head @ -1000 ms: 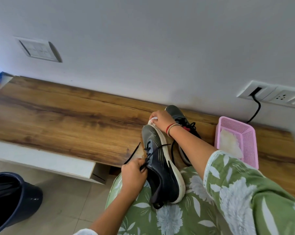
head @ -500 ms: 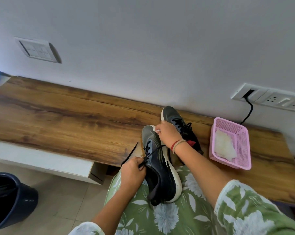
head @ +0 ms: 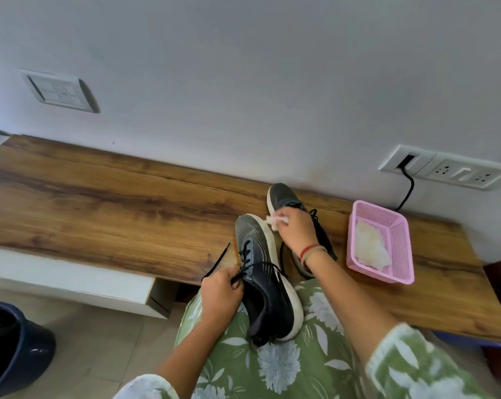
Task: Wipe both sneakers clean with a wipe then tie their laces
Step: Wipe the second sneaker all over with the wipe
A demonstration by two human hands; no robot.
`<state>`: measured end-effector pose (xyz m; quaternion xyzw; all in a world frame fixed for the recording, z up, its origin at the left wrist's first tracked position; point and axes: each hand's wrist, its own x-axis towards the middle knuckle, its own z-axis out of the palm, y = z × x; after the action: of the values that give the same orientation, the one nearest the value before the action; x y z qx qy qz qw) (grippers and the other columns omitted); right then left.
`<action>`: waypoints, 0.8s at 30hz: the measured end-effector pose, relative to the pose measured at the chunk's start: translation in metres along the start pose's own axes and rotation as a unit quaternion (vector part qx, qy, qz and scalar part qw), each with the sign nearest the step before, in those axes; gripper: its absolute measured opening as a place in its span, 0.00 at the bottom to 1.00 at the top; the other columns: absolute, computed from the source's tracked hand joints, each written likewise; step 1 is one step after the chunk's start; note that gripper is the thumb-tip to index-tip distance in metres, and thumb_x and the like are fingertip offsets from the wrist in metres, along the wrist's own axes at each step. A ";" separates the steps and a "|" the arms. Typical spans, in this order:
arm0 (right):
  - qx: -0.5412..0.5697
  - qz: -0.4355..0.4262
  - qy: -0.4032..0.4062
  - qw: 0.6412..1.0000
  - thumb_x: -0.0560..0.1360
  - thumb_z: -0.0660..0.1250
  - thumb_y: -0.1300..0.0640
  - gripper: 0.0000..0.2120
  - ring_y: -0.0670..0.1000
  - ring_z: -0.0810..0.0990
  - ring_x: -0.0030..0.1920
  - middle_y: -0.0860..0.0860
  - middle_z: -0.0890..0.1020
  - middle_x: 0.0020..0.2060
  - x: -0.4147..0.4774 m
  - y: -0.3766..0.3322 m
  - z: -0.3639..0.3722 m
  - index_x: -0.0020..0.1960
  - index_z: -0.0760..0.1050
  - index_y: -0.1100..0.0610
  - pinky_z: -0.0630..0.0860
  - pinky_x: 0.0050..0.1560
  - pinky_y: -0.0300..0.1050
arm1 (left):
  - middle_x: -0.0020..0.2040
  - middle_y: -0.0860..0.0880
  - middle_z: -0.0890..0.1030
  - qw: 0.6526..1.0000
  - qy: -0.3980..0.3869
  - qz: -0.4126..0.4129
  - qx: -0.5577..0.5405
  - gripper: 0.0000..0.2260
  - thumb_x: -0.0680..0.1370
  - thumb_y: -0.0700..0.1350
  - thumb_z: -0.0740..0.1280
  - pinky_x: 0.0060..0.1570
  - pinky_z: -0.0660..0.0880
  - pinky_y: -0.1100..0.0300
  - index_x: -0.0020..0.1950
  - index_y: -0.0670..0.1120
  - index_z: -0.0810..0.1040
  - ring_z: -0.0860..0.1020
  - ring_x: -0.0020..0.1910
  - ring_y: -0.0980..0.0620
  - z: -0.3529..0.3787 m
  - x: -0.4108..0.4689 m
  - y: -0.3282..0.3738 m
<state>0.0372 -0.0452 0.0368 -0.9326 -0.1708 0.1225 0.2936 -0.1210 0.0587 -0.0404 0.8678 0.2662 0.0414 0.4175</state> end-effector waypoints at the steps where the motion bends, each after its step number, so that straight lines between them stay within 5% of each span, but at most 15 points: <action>1: 0.011 -0.017 0.014 1.000 0.77 0.62 0.63 0.10 0.46 0.78 0.47 0.52 0.80 0.54 0.016 -0.010 0.003 0.56 0.78 0.57 0.75 0.50 0.37 | 0.25 0.47 0.71 1.000 0.002 0.005 0.007 0.06 0.65 0.42 0.58 0.29 0.62 0.57 0.30 0.43 0.73 0.69 0.26 0.49 0.001 0.000 -0.001; 4: -0.016 -0.055 -0.056 0.997 0.77 0.62 0.63 0.11 0.49 0.78 0.53 0.53 0.80 0.56 0.060 -0.028 0.022 0.56 0.79 0.58 0.71 0.56 0.39 | 0.27 0.48 0.73 0.999 -0.007 0.007 0.030 0.05 0.66 0.38 0.60 0.29 0.61 0.58 0.33 0.42 0.75 0.71 0.28 0.49 0.004 0.002 -0.004; 9: -0.149 -0.065 -0.180 0.970 0.76 0.59 0.65 0.12 0.55 0.79 0.50 0.57 0.82 0.49 0.087 -0.031 0.043 0.50 0.81 0.60 0.74 0.52 0.45 | 0.27 0.49 0.73 0.998 -0.007 0.009 0.061 0.05 0.67 0.35 0.62 0.28 0.59 0.59 0.34 0.42 0.76 0.70 0.29 0.50 0.006 0.004 -0.005; 16: -0.168 -0.091 -0.061 0.980 0.76 0.58 0.68 0.14 0.57 0.77 0.53 0.57 0.79 0.51 0.044 0.003 0.035 0.53 0.81 0.60 0.71 0.54 0.46 | 0.24 0.51 0.66 0.997 -0.041 0.029 0.053 0.05 0.66 0.38 0.59 0.27 0.60 0.57 0.30 0.42 0.70 0.68 0.27 0.47 -0.001 0.003 0.000; 21: -0.047 -0.039 0.021 0.998 0.76 0.59 0.65 0.12 0.57 0.77 0.46 0.58 0.76 0.44 -0.008 0.032 0.037 0.48 0.82 0.60 0.74 0.51 0.51 | 0.23 0.52 0.66 0.997 -0.045 0.030 0.049 0.11 0.68 0.37 0.60 0.26 0.60 0.60 0.28 0.49 0.66 0.68 0.27 0.48 -0.002 0.000 0.006; 24: 0.008 0.012 0.038 0.999 0.76 0.61 0.65 0.11 0.55 0.77 0.47 0.56 0.76 0.47 -0.041 0.036 0.039 0.52 0.81 0.61 0.71 0.50 0.40 | 0.22 0.53 0.66 0.998 -0.040 0.022 0.043 0.13 0.69 0.35 0.61 0.27 0.61 0.60 0.29 0.51 0.67 0.68 0.27 0.48 -0.004 -0.001 0.007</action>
<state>-0.0044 -0.0696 -0.0099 -0.9360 -0.1473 0.0920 0.3061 -0.1194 0.0574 -0.0324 0.8915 0.2313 0.0043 0.3895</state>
